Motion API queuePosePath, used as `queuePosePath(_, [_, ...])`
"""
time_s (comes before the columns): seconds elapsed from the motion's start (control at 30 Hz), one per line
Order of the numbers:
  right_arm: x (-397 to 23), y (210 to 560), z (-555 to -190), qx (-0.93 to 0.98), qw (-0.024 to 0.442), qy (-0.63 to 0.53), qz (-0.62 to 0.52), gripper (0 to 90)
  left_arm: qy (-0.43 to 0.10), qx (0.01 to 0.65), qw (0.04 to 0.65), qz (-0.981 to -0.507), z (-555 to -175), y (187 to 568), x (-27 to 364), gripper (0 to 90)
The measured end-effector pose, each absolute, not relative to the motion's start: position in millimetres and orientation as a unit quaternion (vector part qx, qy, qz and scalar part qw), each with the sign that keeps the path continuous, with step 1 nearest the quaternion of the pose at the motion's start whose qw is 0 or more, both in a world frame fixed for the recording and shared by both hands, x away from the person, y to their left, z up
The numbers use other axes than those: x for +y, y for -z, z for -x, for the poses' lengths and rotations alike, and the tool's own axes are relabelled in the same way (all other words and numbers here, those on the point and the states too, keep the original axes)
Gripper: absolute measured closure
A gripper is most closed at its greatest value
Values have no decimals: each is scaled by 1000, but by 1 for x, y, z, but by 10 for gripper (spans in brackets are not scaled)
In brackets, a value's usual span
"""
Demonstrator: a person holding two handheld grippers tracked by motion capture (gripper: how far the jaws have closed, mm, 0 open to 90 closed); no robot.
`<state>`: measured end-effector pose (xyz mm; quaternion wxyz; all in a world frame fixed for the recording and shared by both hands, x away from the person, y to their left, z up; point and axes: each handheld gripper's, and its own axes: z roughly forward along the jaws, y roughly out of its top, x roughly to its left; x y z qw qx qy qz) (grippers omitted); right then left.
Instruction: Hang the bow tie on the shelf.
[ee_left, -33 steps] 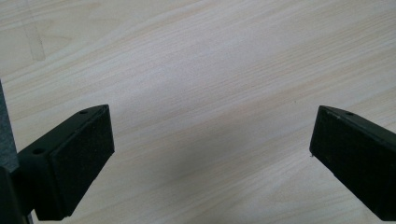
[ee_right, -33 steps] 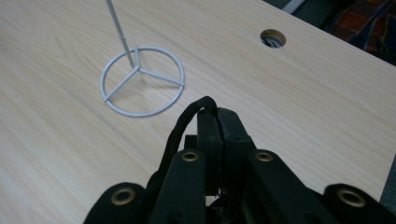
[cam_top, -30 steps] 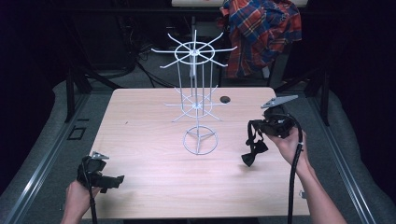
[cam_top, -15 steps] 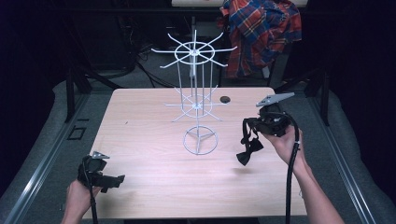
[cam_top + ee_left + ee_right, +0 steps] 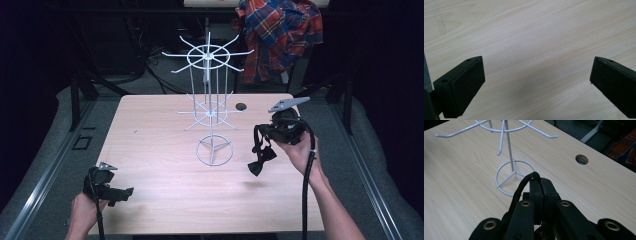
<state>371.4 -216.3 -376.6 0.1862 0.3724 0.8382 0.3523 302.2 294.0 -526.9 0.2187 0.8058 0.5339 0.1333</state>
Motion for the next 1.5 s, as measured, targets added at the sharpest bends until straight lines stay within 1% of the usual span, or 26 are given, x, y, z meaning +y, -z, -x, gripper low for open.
queuePosePath(0.8, [-186, 364, -378, 847, 183, -360, -345, 885, -131, 533, 222, -806, -302, 527, 295, 0])
queuePosePath(1.5, [-172, 367, -391, 851, 174, -359, -342, 885, -130, 531, 220, -808, -302, 527, 294, 0])
